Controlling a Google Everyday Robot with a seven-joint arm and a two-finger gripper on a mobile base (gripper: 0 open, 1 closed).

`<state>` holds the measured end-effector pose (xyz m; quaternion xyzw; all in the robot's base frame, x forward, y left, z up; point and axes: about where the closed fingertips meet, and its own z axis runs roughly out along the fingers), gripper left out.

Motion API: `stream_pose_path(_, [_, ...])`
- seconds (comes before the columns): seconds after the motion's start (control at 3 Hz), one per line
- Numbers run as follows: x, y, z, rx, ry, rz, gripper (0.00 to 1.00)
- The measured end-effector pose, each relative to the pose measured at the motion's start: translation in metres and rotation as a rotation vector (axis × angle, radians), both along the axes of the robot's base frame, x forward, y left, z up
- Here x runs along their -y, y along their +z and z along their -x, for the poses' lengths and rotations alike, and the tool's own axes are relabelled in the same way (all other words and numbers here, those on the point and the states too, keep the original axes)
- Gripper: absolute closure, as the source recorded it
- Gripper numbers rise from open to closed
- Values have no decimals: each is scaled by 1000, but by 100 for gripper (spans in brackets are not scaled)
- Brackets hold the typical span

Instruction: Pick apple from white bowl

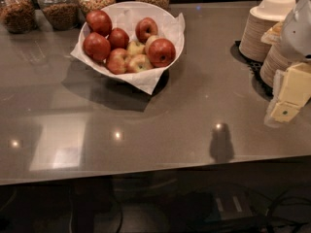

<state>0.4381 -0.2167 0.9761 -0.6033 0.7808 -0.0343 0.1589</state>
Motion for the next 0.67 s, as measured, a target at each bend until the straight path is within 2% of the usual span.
stream_pose_path(0.33, [0, 0, 0, 1, 0, -1, 0])
stream_pose_path(0.67, [-13, 12, -16, 59, 14, -62, 0])
